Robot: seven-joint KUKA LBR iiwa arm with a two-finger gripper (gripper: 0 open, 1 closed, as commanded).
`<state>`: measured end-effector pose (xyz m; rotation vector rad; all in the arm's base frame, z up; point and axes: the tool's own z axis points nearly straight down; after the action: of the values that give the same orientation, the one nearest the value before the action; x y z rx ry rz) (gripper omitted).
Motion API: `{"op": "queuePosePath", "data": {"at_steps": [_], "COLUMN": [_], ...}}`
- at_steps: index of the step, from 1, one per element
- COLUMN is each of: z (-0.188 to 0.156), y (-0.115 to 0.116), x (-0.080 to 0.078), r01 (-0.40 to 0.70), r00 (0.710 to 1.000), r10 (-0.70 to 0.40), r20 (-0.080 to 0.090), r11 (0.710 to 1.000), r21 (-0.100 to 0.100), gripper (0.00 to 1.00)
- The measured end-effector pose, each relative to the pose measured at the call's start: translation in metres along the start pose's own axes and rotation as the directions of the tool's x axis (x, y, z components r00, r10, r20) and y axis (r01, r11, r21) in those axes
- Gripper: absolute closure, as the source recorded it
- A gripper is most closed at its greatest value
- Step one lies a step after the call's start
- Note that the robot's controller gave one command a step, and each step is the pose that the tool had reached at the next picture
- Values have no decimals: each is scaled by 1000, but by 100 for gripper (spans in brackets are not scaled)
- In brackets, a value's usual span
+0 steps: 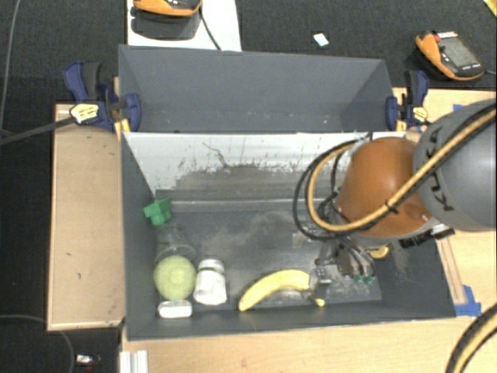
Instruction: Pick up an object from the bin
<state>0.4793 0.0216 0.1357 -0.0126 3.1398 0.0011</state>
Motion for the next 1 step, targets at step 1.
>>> {"op": "queuePosePath", "data": {"at_steps": [1], "z": [0], "y": [0], "x": [0], "r01": [0], "r00": [1000], "r10": [0], "r20": [0], "r11": [1000], "r21": [0], "gripper": [0]}}
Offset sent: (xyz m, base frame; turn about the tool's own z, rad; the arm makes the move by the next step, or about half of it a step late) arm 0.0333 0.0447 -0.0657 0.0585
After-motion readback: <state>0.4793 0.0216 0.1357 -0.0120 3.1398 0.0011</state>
